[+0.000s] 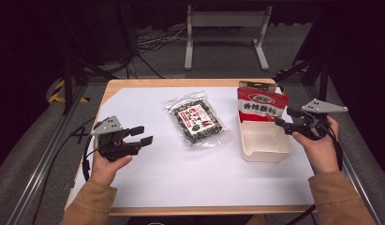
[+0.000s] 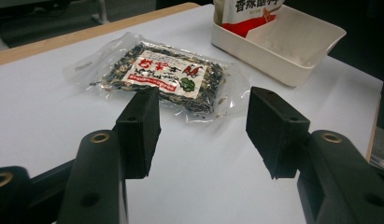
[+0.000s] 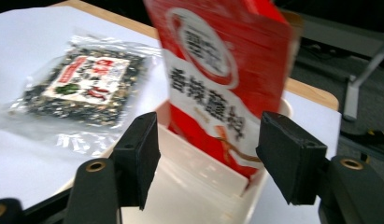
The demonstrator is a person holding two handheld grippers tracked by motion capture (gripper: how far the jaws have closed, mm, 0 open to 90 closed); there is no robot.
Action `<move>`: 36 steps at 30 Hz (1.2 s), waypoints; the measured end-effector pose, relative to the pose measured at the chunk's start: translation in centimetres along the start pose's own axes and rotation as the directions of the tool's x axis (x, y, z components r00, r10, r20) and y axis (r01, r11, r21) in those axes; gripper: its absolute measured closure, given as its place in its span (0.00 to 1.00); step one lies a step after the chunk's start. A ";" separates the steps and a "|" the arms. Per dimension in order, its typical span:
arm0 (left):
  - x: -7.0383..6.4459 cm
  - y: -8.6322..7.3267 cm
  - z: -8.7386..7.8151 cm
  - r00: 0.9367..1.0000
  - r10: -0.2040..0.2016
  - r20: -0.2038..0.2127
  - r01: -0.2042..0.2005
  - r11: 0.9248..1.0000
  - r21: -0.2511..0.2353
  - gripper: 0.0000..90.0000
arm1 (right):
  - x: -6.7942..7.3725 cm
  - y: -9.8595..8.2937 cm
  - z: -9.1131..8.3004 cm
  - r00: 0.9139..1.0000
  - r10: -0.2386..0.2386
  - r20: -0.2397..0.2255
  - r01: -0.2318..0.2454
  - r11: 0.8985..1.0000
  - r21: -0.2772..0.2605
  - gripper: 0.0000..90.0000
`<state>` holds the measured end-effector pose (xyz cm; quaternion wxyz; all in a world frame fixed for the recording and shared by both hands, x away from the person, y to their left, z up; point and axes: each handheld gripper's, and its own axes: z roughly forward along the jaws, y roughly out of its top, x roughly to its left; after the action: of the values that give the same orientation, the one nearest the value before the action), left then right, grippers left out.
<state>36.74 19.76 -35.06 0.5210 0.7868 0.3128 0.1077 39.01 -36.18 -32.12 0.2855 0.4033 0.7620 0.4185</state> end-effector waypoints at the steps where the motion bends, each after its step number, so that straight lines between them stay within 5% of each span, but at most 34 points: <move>1: 0.0 0.0 0.0 1.000 -0.001 0.001 0.001 1.000 -0.003 0.49 | 0.4 0.1 -0.2 1.000 -0.007 -0.007 0.007 1.000 -0.003 0.46; 9: 0.0 0.2 0.9 1.000 -0.021 0.021 0.020 1.000 0.014 0.38 | 3.3 0.1 -1.5 0.996 -0.043 -0.084 0.040 0.999 -0.031 0.53; 18: -0.2 0.3 4.4 0.998 -0.007 -0.066 0.013 0.995 0.095 0.28 | 5.8 -0.4 -1.7 0.986 -0.094 -0.138 0.085 0.994 -0.064 0.55; 30: -1.4 0.2 8.1 1.000 0.003 0.024 -0.006 0.992 0.129 0.32 | 7.3 -1.1 -1.2 0.977 -0.075 -0.201 0.060 0.995 -0.082 0.53; 36: -1.8 0.1 9.4 0.999 -0.050 0.011 0.048 0.992 0.120 0.33 | 7.6 -1.5 -1.2 0.975 -0.063 -0.212 0.044 0.994 -0.097 0.53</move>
<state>40.04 11.57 -38.82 0.4776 0.8095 0.3341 0.0704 33.67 -30.67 -33.58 0.2311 0.3216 0.7790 0.4862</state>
